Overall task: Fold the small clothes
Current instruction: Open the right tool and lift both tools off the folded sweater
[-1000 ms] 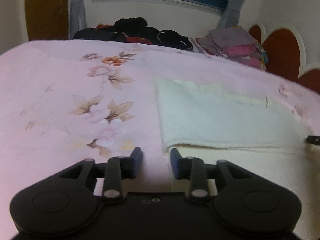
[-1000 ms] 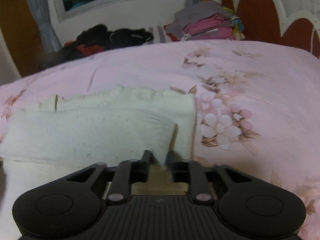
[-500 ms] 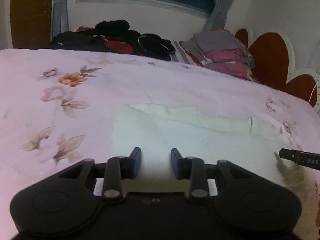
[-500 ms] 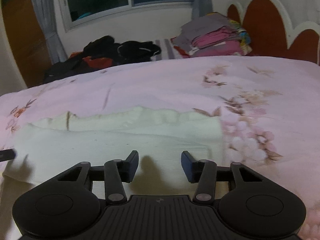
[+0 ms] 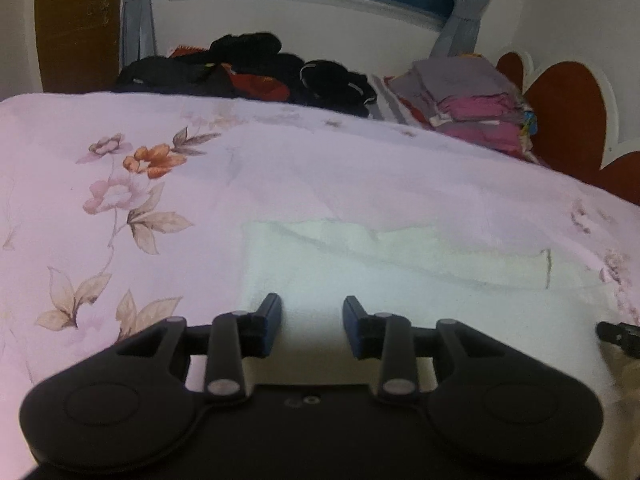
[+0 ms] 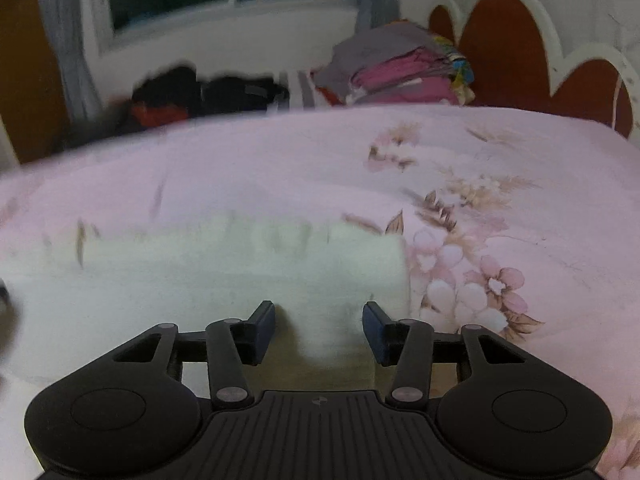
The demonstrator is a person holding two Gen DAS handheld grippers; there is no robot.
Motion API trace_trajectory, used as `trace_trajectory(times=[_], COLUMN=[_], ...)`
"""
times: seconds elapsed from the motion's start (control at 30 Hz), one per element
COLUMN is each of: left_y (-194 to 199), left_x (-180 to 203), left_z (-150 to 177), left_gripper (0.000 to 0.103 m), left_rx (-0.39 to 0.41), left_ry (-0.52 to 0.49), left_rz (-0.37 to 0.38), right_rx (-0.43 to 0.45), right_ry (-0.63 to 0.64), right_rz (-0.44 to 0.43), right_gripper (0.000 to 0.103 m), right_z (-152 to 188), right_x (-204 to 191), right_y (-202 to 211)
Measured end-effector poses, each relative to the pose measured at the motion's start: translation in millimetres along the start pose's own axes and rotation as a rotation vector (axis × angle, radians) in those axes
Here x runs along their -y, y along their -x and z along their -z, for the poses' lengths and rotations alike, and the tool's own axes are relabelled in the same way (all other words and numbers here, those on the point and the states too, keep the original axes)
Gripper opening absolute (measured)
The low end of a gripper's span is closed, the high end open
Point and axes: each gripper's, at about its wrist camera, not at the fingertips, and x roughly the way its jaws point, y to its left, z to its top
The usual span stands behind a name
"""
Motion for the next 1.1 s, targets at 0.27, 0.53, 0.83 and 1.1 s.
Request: trace_trajectory(times=[0.27,0.53,0.83,1.1], left_y=[5,8,21,41], left_x=[8,10,11,23], left_z=[5,8,14,35], left_gripper=[0.039,0.047,0.05,0.057], left_rx=[-0.003,-0.008,-0.007,-0.004], left_ry=[-0.058,-0.086,-0.084,-0.113], left_rz=[-0.03,-0.042,-0.042,0.008], right_rx=[0.044,-0.021,0.012,-0.002], right_ry=[-0.054,-0.008,-0.017,0.051], right_rz=[-0.029,-0.063,-0.051,-0.121], right_gripper=[0.048,0.048,0.048,0.048], right_z=[-5,8,15,25], right_x=[0,-5,2,-25], right_y=[26,15,42,50])
